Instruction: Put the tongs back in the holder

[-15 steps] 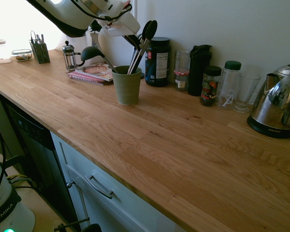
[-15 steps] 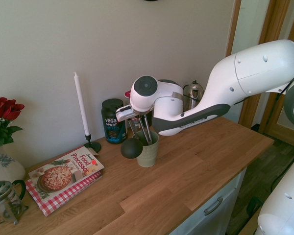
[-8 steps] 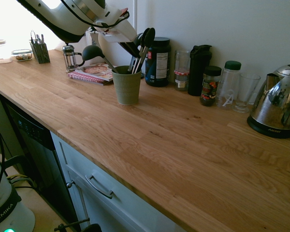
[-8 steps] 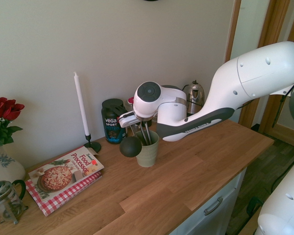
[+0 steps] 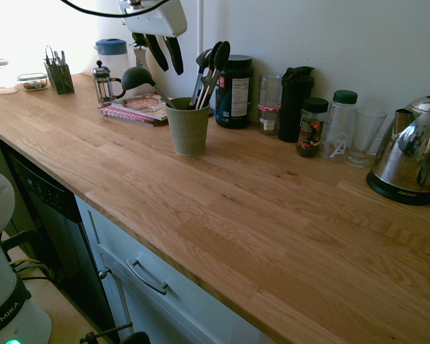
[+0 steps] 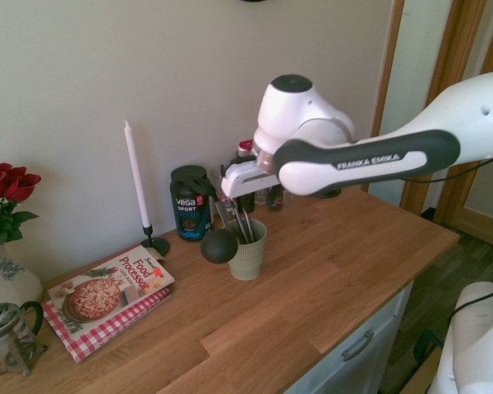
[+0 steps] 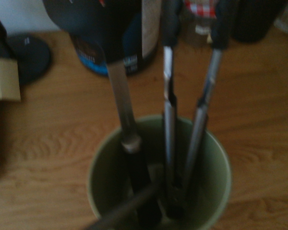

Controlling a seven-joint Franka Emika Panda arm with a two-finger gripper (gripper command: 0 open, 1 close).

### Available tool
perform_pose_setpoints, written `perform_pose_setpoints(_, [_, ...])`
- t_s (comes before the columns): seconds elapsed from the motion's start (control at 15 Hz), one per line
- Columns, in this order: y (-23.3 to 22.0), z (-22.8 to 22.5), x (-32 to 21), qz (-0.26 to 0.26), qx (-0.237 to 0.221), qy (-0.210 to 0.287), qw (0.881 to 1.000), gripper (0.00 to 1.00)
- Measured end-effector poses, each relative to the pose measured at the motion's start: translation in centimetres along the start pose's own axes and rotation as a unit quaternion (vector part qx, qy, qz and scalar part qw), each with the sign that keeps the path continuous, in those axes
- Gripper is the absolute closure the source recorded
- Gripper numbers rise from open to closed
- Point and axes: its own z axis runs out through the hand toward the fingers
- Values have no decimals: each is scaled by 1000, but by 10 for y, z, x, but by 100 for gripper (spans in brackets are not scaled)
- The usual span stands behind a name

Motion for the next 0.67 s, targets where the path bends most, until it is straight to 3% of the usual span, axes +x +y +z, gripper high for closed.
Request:
perform_pose_setpoints(0.2, [50,0,32,-55,-42,-80,994,0])
perform_pose_setpoints(0.4, [84,2,44,-128,-72,-133,980,0])
perform_pose_setpoints(0.67, [119,-9,53,-170,-98,-124,973,0])
